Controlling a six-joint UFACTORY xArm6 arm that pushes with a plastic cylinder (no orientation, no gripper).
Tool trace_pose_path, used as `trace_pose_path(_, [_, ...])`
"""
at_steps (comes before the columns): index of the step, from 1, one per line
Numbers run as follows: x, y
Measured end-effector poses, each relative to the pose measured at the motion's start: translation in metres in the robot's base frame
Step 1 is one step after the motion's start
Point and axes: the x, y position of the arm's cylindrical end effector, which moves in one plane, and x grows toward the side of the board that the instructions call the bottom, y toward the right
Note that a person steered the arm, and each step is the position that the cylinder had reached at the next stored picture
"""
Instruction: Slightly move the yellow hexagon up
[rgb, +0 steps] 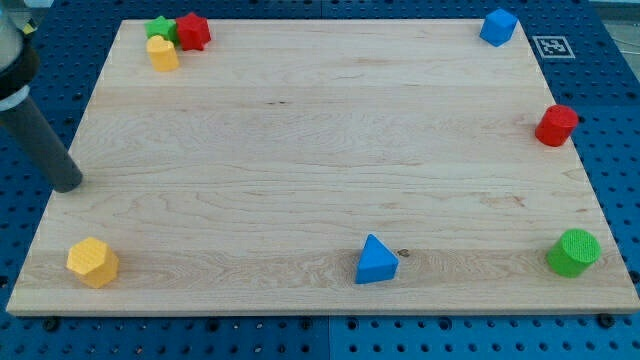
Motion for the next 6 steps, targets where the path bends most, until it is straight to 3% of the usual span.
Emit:
trace_pose_path(1, [0.0,-0.011])
trace_pose_path(4, [0.109,-0.009])
trace_pose_path(6, [0.133,0.04])
